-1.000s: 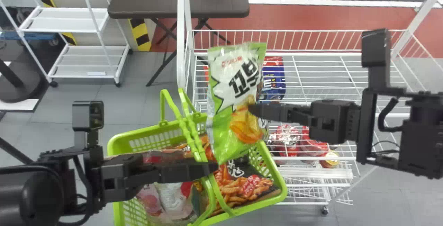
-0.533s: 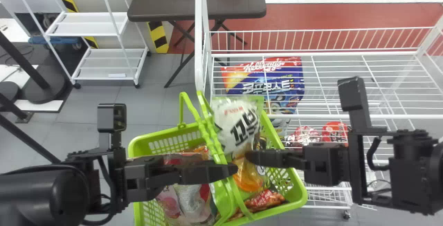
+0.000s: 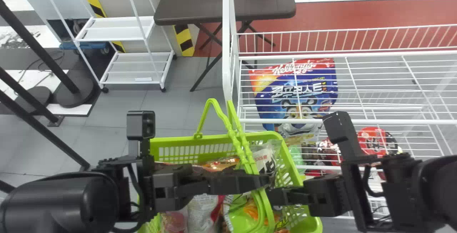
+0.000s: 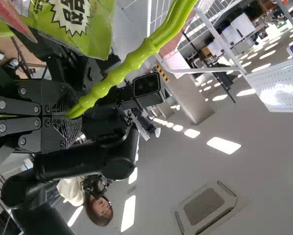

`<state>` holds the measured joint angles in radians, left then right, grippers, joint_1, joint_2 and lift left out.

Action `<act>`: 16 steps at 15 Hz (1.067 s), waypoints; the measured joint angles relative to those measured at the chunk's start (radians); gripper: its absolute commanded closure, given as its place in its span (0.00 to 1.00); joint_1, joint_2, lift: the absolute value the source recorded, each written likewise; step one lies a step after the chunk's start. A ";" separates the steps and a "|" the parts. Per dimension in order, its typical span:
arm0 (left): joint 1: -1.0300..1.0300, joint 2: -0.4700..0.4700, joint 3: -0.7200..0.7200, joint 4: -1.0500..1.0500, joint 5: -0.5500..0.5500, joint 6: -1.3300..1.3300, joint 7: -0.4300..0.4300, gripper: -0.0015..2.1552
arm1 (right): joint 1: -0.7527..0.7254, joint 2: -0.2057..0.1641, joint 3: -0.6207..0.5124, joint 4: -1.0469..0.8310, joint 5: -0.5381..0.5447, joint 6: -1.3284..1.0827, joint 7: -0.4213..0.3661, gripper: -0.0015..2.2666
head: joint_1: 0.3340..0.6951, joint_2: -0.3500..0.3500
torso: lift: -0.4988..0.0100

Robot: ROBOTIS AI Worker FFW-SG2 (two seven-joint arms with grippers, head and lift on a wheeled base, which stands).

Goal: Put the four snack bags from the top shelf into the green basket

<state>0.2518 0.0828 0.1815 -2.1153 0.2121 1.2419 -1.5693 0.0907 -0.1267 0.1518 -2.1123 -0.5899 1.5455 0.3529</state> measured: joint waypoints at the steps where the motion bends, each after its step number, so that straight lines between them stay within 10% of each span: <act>1: 0.002 0.000 0.004 0.000 0.001 0.000 0.000 1.00 | -0.001 -0.006 -0.014 -0.017 0.001 0.000 0.016 0.00 | 1.00 0.73 | 0.97; 11: 0.005 -0.001 0.013 0.022 0.004 -0.021 0.000 1.00 | -0.075 -0.007 -0.447 -0.122 -0.190 0.000 0.152 0.03 | 1.00 0.45 | 0.97; 16: 0.014 -0.001 0.017 0.029 0.004 -0.030 0.000 1.00 | 0.046 0.024 -0.358 -0.058 0.232 -0.407 0.160 0.03 | 1.00 0.33 | 0.97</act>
<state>0.2661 0.0813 0.1988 -2.0859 0.2163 1.2119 -1.5693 0.1364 -0.1024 -0.2062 -2.1701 -0.3583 1.1390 0.5127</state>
